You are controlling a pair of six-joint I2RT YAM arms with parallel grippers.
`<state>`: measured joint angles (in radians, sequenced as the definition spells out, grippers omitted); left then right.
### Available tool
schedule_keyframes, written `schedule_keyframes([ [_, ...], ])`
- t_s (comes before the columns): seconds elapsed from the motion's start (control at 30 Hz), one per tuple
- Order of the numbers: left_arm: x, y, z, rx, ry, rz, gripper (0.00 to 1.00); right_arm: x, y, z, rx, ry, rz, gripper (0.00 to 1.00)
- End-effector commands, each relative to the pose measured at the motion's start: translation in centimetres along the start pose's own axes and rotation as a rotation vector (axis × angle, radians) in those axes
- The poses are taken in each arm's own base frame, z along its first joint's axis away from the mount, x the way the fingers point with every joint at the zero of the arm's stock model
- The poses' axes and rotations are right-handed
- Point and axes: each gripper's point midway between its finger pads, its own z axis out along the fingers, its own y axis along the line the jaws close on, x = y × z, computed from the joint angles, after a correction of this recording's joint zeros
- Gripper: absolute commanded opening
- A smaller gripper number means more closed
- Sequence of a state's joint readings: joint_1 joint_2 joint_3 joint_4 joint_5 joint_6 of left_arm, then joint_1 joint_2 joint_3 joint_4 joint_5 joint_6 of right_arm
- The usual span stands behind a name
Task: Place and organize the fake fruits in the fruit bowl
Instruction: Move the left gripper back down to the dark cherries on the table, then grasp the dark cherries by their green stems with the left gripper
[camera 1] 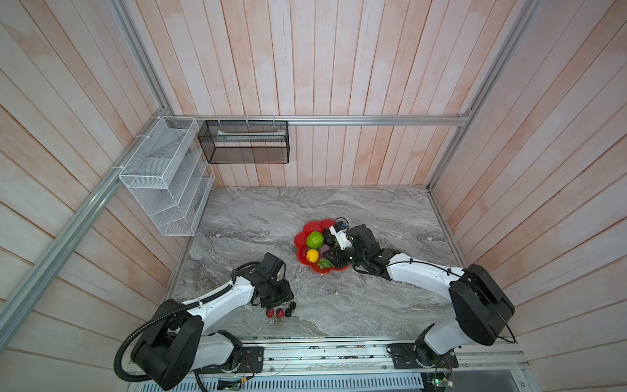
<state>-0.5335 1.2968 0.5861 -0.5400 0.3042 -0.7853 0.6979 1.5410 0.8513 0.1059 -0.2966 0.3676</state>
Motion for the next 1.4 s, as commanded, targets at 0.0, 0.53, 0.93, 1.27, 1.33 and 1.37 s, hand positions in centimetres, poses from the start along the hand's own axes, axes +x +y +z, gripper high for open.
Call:
schedule_keyframes([
  [0.0,-0.9,-0.3,0.4,-0.015,-0.023,0.035,0.55,0.2,0.2,-0.2,-0.006,-0.009,-0.003,0.26],
  [0.53,0.3,-0.3,1.4,-0.074,0.022,0.090,0.36,0.2,0.0,0.1,-0.001,-0.015,-0.008,0.26],
  [0.93,-0.3,-1.1,-0.2,-0.065,-0.012,0.114,0.37,0.4,0.0,0.0,-0.005,-0.016,-0.001,0.26],
  [1.27,-0.8,-2.2,1.4,-0.035,0.010,0.119,0.44,0.6,-0.2,-0.1,0.005,-0.014,-0.006,0.26],
  [1.33,-0.7,-2.4,1.7,-0.025,0.014,0.118,0.45,0.7,-0.2,-0.1,0.003,-0.013,-0.003,0.26],
  [1.37,-0.7,-2.5,1.8,-0.023,0.017,0.118,0.45,0.7,-0.2,-0.1,0.003,-0.014,-0.003,0.26],
])
